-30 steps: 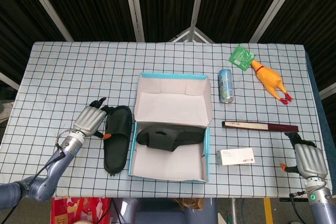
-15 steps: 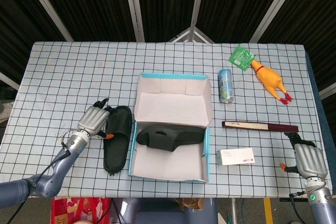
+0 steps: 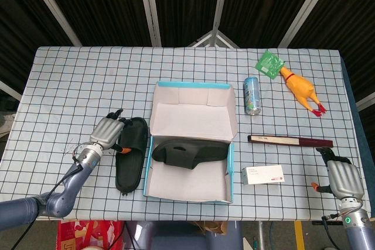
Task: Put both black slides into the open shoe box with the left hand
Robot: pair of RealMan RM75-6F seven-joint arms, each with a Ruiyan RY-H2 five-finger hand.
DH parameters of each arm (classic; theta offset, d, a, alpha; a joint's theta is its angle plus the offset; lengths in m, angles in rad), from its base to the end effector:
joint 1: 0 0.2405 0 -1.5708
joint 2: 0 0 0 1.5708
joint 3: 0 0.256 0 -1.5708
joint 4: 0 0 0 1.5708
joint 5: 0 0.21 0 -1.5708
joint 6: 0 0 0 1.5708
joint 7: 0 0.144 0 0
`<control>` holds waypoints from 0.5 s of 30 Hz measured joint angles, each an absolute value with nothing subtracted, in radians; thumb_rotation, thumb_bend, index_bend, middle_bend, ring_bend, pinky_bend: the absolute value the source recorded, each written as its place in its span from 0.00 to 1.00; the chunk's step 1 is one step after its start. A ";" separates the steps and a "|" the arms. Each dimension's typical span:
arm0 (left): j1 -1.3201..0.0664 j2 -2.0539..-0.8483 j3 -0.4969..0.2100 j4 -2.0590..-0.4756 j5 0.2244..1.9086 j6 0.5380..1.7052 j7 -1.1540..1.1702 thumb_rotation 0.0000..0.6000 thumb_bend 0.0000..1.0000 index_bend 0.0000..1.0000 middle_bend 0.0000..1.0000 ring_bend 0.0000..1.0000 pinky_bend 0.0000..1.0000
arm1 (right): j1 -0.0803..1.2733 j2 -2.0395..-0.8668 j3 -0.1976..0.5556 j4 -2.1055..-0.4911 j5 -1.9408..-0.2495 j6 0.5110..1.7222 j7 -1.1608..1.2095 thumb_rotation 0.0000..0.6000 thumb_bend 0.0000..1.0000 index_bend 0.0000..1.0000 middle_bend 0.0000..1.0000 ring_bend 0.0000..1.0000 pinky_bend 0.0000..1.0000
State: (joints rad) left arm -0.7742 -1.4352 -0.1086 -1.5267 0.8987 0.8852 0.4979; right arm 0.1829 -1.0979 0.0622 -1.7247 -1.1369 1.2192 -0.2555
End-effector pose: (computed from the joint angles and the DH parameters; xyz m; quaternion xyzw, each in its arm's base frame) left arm -0.1844 0.3467 0.0023 -0.7660 -0.3839 -0.2588 0.4460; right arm -0.3283 -0.2020 0.1357 0.5941 -0.4740 0.2374 0.6049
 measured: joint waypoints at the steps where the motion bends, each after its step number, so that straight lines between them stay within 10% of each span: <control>1: -0.778 -1.432 -0.112 -1.530 0.885 0.877 0.495 0.68 0.22 0.26 0.27 0.00 0.12 | 0.183 -1.098 0.062 -1.726 -1.137 1.220 -0.256 1.00 0.18 0.17 0.14 0.30 0.24; 15: -0.971 -1.283 -0.106 -1.625 0.510 0.677 0.569 0.66 0.25 0.24 0.26 0.00 0.09 | 0.189 -1.105 0.061 -1.728 -1.128 1.215 -0.276 1.00 0.18 0.17 0.14 0.30 0.24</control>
